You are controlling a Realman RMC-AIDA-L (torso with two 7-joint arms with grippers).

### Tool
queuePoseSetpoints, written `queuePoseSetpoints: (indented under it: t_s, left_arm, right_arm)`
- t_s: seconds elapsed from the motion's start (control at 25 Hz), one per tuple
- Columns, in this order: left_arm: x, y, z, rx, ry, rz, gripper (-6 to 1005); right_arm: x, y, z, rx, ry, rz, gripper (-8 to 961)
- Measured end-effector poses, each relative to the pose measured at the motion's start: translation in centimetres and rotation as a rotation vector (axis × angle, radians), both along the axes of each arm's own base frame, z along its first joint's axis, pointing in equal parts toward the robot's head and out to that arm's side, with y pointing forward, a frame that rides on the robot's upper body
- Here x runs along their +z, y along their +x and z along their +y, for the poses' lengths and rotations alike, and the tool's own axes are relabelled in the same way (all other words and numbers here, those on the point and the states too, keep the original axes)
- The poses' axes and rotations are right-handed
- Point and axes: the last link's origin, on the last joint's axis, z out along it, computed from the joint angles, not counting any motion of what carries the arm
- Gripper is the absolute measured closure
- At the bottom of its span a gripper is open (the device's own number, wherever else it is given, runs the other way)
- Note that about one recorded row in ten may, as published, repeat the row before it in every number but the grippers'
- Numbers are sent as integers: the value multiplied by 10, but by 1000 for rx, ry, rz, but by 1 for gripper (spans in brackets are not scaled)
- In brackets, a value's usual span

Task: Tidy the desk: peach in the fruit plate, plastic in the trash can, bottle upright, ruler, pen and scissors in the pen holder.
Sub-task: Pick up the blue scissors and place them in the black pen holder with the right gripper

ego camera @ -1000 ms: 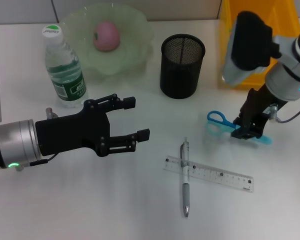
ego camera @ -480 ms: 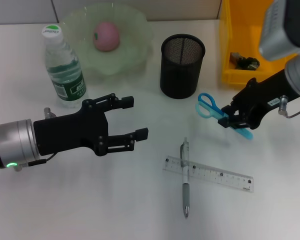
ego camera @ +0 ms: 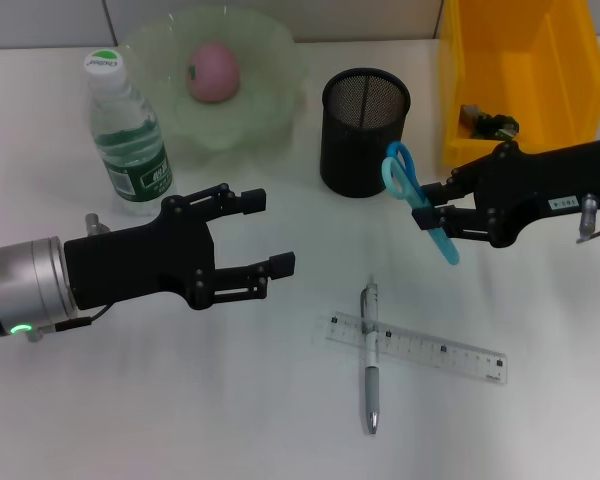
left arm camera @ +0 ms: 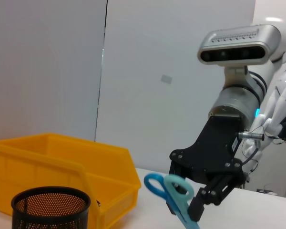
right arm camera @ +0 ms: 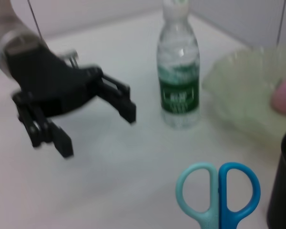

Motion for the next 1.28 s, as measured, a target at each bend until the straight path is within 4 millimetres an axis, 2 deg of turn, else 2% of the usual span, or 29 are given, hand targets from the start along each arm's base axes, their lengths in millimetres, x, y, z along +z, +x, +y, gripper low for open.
queuePoseSetpoints:
  t_s: [0.32,0.8,1.28]
  left_arm:
    - [3,3,1,-8,6,-23,170]
    - [5,5,0,-6,10,-48,170]
    - [6,4,-2,7,4,-61,170]
  right_arm:
    - [-6,26,-9,5,87,252,721]
    - [-25,32,-19,85,217,463,721]
    - [-38,35,-17,73,264,477,721]
